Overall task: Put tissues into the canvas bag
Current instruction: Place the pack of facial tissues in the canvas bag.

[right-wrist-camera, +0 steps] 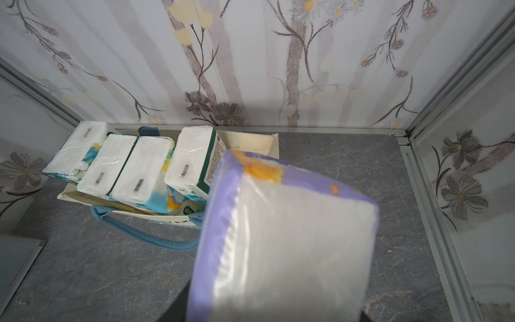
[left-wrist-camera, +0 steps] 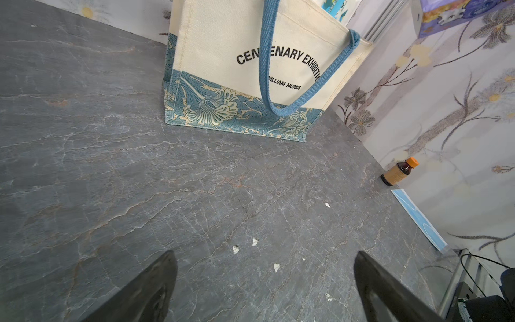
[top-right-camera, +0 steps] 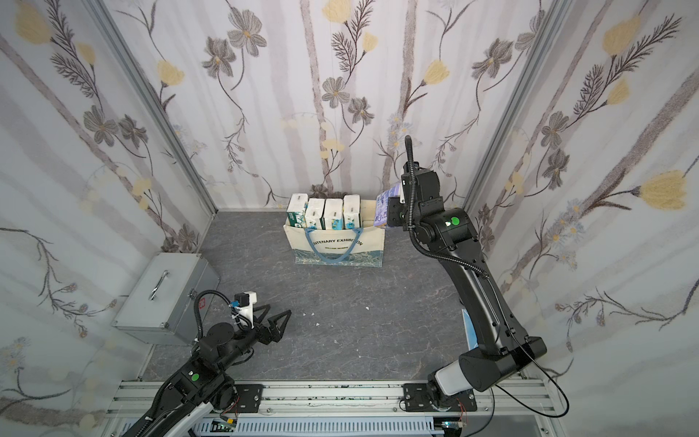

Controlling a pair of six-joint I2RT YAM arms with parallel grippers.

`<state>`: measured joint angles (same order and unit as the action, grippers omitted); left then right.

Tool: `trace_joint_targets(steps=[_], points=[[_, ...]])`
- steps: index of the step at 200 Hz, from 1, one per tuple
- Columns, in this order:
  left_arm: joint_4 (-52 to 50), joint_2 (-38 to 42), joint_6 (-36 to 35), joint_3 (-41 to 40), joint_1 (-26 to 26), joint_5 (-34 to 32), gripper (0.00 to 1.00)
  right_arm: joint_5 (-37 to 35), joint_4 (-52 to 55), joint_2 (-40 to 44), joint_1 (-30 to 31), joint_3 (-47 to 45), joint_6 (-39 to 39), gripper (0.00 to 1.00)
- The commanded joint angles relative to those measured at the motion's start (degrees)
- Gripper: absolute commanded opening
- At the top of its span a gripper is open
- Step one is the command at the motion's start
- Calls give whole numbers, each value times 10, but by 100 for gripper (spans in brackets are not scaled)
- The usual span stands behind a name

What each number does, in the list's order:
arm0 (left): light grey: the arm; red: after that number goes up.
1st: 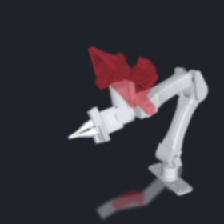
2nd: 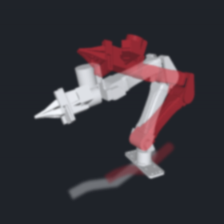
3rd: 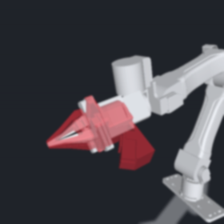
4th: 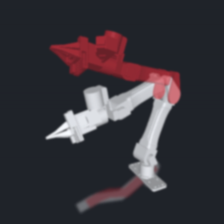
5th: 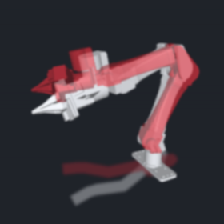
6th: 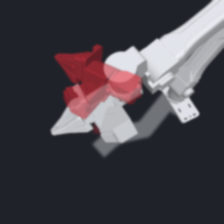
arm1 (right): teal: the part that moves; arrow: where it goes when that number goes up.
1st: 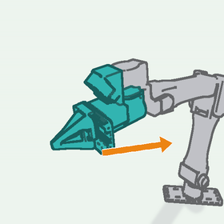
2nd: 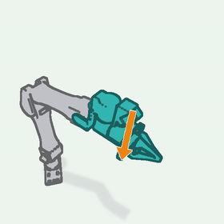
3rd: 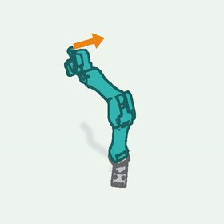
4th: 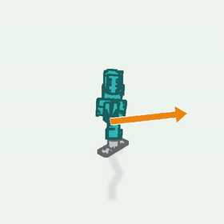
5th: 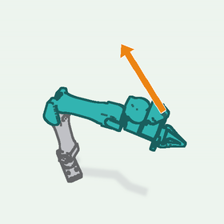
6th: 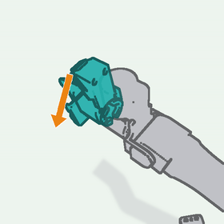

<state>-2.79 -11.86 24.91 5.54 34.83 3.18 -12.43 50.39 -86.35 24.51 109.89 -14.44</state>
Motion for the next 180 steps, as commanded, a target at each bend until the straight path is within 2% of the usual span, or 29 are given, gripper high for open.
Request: trace_joint_targets(steps=[1,83,139,180], points=[[33,-5,9,-2,0,2,100,-22,-4,-28,1,39,14,49],[58,-44,16,-3,0,16,100,-52,39,-161,0,200,38,49],[96,-104,21,-1,0,29,100,-36,52,-208,0,239,32,49],[102,-115,23,-1,0,29,100,-22,64,-237,0,252,21,50]])
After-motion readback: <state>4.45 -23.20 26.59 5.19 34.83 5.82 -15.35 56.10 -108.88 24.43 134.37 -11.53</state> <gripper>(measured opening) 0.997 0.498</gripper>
